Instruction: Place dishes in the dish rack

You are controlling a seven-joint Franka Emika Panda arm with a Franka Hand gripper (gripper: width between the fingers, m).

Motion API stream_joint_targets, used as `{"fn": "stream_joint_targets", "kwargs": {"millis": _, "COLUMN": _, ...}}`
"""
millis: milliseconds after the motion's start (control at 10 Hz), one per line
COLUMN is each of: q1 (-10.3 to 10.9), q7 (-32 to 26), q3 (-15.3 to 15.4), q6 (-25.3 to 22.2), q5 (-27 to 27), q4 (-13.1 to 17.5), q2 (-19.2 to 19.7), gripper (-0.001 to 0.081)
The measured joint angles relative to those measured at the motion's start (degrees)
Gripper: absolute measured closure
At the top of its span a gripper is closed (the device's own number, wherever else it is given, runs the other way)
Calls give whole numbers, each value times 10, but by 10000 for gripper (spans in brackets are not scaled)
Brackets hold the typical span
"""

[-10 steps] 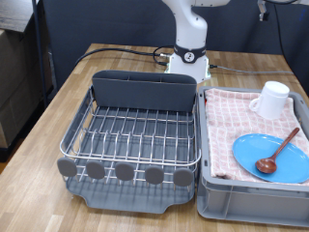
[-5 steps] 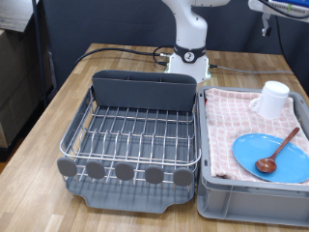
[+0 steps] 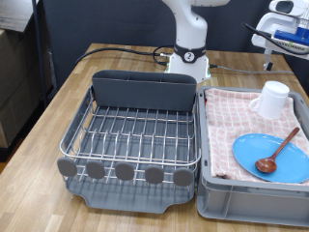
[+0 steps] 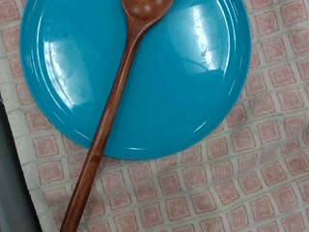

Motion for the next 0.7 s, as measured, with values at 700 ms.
{"fn": "stream_joint_targets", "kwargs": {"millis": 700, "q1": 4, "q7": 198, "q3": -3, "q6": 56, "q5": -161, "q4": 20, "q2": 80, "gripper": 3}}
